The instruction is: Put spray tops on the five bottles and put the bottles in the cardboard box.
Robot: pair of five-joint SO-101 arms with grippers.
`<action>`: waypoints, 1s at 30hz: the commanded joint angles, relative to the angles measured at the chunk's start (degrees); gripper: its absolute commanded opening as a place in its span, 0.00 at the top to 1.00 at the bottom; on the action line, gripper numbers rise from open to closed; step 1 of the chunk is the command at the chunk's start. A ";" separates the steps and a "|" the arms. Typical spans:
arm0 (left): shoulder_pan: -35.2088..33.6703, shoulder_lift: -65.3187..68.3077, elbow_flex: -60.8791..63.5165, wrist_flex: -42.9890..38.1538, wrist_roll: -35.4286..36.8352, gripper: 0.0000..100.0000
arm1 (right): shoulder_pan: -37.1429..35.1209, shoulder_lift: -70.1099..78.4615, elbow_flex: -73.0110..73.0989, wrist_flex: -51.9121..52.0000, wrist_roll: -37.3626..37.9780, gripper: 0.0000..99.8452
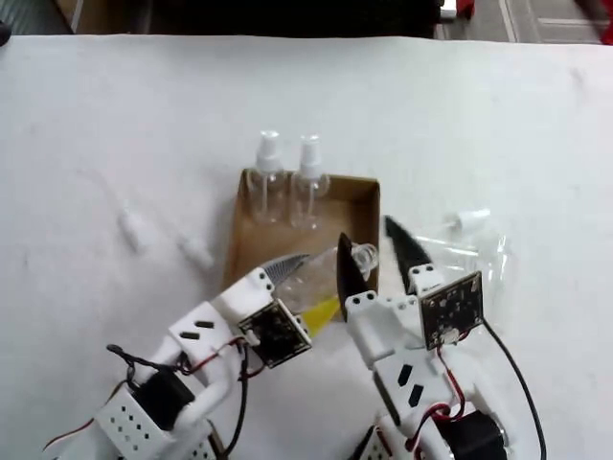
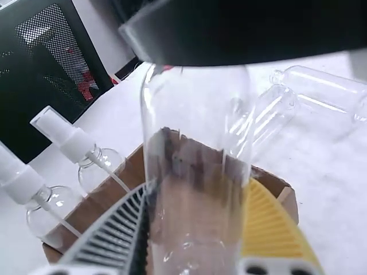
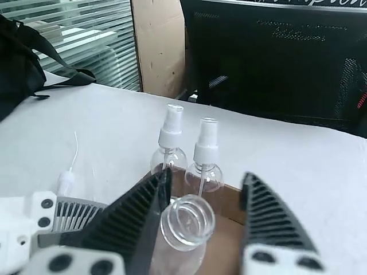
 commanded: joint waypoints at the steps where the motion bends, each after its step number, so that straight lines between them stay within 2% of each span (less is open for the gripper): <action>1: -1.01 -1.36 -0.97 -1.67 -0.09 0.97 | 0.66 -0.31 -1.05 0.84 0.88 0.99; 3: -1.01 -1.36 -0.97 -1.67 -0.09 0.97 | 0.66 -0.31 -0.88 0.84 0.88 0.97; 18: -0.48 -1.36 -0.88 -0.97 -0.09 0.95 | 1.10 -0.31 -0.79 -0.48 0.88 0.98; 20: -0.48 -1.27 -0.88 1.49 0.53 0.90 | 1.27 -0.31 -0.44 -1.36 0.88 0.98; 23: -0.48 -1.45 -3.16 7.21 5.36 0.83 | 3.30 -0.31 1.41 -3.82 0.53 0.98; 27: -0.57 -1.45 -7.91 14.42 5.27 0.82 | 6.73 -0.31 3.25 -6.73 0.44 0.98; 30: -0.57 -1.19 -7.91 15.12 5.19 0.81 | 6.20 -0.31 3.25 -6.55 0.44 0.98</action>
